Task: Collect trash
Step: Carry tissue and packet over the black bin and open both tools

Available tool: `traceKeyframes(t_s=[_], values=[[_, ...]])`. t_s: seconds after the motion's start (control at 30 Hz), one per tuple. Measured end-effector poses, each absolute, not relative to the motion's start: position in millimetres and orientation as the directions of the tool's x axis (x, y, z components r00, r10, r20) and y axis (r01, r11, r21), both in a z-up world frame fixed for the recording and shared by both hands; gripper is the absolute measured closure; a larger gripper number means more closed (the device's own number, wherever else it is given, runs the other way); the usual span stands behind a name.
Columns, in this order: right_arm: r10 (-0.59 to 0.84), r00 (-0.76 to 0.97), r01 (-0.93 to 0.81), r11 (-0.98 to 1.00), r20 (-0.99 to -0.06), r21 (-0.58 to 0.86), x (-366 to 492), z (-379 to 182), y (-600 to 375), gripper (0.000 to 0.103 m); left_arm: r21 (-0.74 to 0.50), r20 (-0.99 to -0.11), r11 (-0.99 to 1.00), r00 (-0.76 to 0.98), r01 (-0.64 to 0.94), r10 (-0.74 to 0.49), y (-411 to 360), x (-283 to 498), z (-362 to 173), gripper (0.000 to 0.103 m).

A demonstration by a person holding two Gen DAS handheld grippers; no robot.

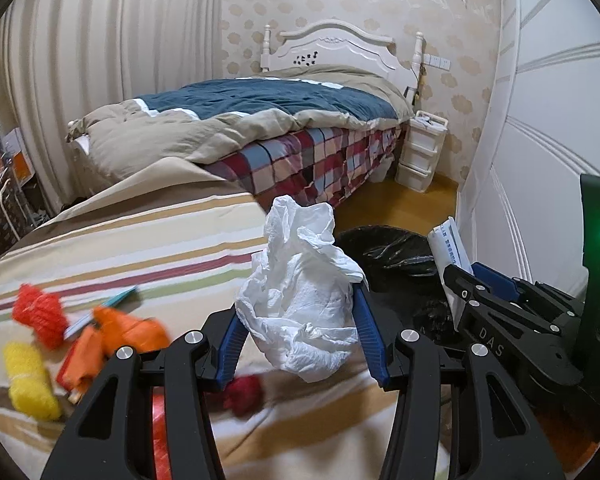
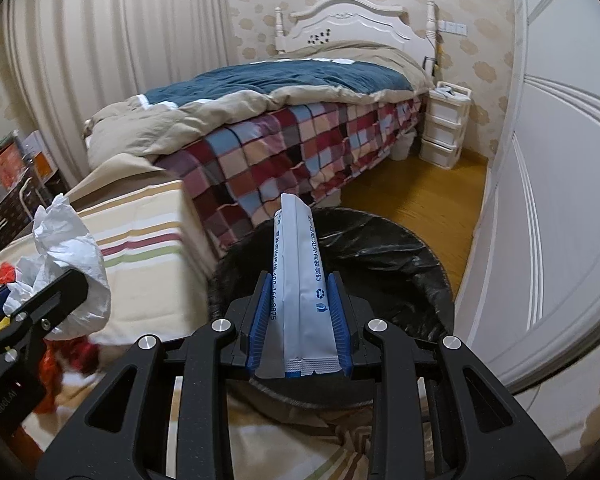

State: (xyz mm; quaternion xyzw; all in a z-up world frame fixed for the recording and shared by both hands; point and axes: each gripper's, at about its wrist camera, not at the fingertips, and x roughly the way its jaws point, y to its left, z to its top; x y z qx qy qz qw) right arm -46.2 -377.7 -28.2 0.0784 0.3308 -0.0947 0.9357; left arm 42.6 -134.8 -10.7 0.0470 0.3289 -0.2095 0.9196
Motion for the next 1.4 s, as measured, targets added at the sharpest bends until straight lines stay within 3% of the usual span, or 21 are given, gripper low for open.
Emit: traceKeyframes(t_s=[1.0,1.1,1.17,1.4], values=[[-0.128,0.717,0.274,0.956,-0.686,0.108,-3,-56,-422,0.074,0.024,-0.695,0.915,0.665,0.403,-0.274,-201,90,-48,0.048],[-0.132,0.72,0.28,0.954,-0.682,0.11,-4,-56,-425,0.07,0.031,-0.688,0.915,0.672,0.403,-0.272,-201,90,-47,0.038],[-0.135,0.72,0.287,0.951,-0.68,0.114,-4,-56,-428,0.058,0.033,-0.679,0.917,0.682,0.398,-0.272,-201,88,-46,0.03],[-0.172,0.723,0.314,0.945,-0.669,0.096,-10,-54,-431,0.045,0.043,-0.661,0.927,0.707,0.373,-0.253,-198,87,-43,0.023]])
